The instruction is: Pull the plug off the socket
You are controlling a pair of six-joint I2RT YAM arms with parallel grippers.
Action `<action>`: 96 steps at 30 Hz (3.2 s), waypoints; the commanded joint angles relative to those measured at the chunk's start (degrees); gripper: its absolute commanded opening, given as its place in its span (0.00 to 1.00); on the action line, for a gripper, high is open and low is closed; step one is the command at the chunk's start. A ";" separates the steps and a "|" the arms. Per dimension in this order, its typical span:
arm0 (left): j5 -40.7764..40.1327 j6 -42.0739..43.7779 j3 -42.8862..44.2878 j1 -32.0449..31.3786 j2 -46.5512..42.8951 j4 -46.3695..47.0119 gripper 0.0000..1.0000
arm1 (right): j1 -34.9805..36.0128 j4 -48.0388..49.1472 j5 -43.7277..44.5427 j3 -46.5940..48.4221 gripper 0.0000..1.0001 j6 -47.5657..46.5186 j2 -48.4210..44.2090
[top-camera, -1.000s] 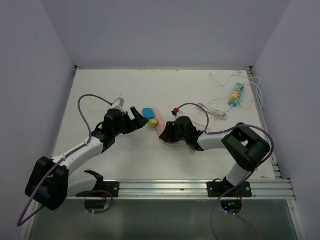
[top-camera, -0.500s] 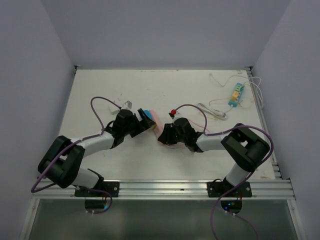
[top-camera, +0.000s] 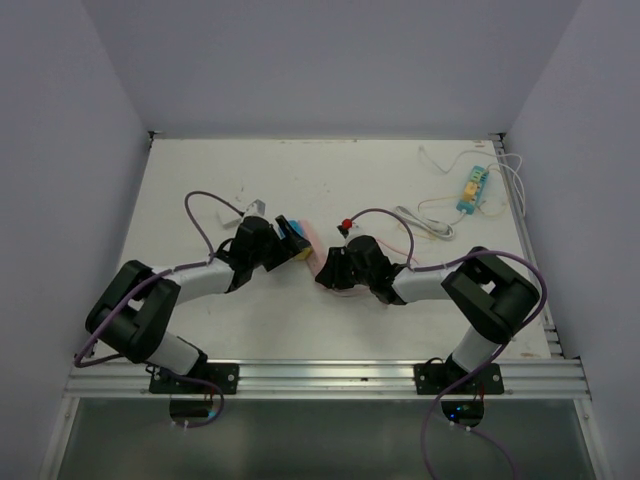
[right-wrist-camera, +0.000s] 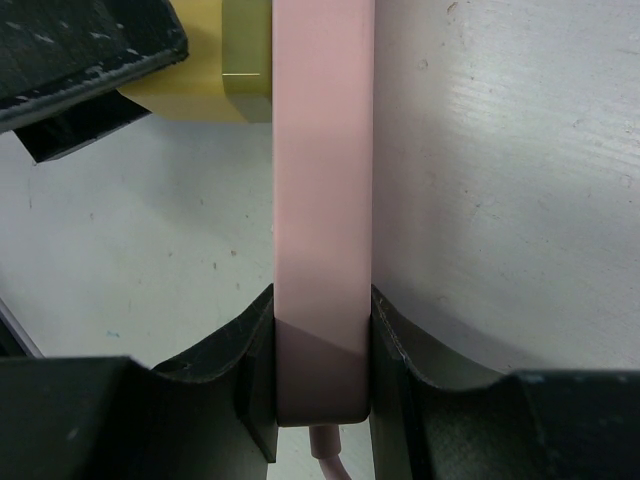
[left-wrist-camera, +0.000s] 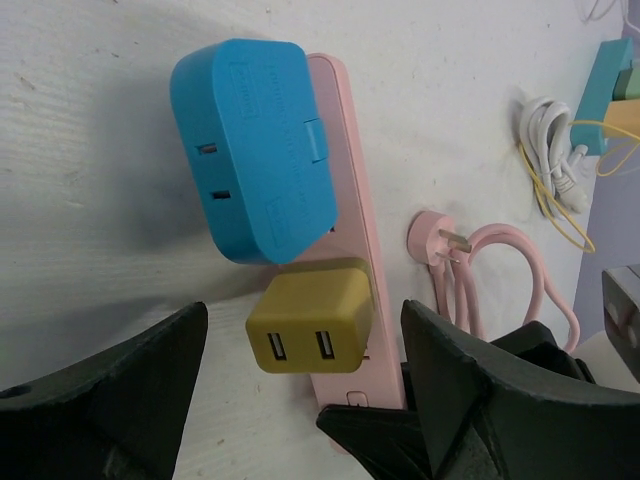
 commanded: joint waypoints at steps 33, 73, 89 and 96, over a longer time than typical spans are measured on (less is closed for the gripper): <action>-2.28 -5.97 -3.30 0.10 -8.11 2.69 0.00 | -2.51 -3.76 2.88 -1.44 0.00 2.61 5.05; -21.58 10.46 3.19 11.70 -19.28 -15.76 0.00 | -5.86 -14.32 13.52 -1.71 0.00 6.12 3.38; -32.69 24.35 25.34 11.79 8.49 -14.19 0.07 | -6.47 -12.20 9.48 -1.62 0.00 4.46 3.47; -34.27 26.91 35.01 11.79 20.96 -15.24 0.13 | -6.47 -12.91 8.07 -0.65 0.00 2.70 2.94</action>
